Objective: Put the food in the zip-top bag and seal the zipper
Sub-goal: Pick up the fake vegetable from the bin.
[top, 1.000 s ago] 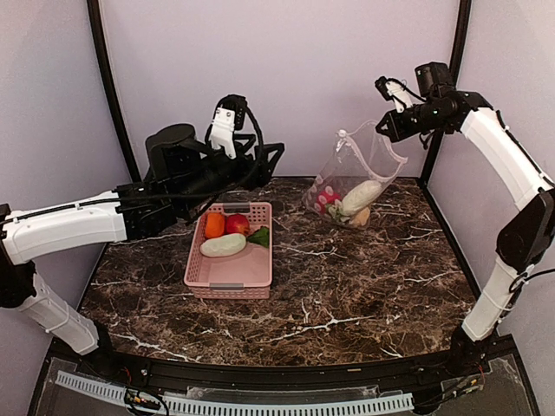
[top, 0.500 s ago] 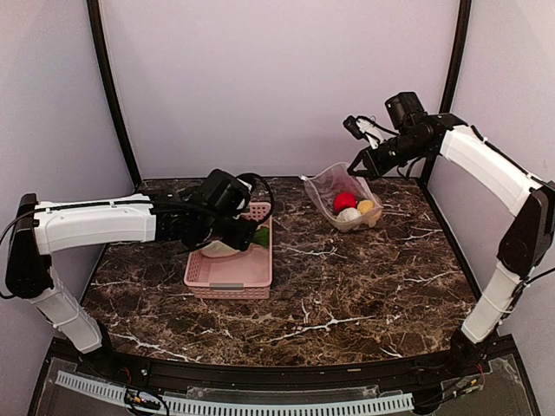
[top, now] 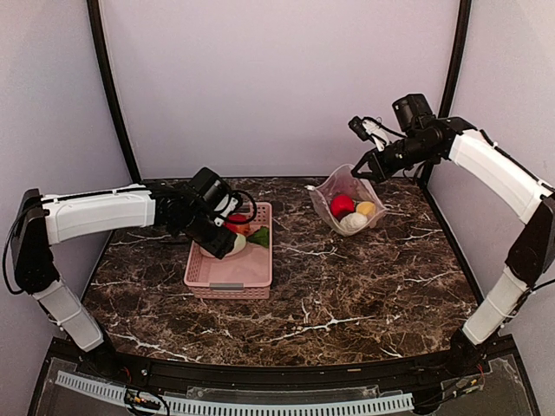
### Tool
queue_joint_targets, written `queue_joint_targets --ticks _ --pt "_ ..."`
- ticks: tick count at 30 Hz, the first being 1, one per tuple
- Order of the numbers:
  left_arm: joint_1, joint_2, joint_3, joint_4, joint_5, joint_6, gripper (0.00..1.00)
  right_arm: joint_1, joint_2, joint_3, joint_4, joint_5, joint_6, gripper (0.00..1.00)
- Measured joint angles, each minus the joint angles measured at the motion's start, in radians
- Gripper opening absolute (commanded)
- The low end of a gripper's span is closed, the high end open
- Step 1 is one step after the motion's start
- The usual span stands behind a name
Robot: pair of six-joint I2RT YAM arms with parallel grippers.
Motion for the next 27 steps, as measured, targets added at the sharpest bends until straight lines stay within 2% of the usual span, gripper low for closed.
queue_joint_targets --ticks 10,19,27 --pt "0.052 0.068 0.016 -0.033 0.102 0.221 0.67 0.0 -0.006 -0.003 0.0 -0.021 -0.001 0.0" --pt "0.072 0.157 0.086 -0.057 0.04 0.377 0.66 0.0 -0.045 -0.017 0.001 -0.02 -0.011 0.0" --pt "0.096 0.242 0.114 -0.056 -0.023 0.438 0.65 0.0 -0.047 -0.023 0.003 -0.016 -0.019 0.0"
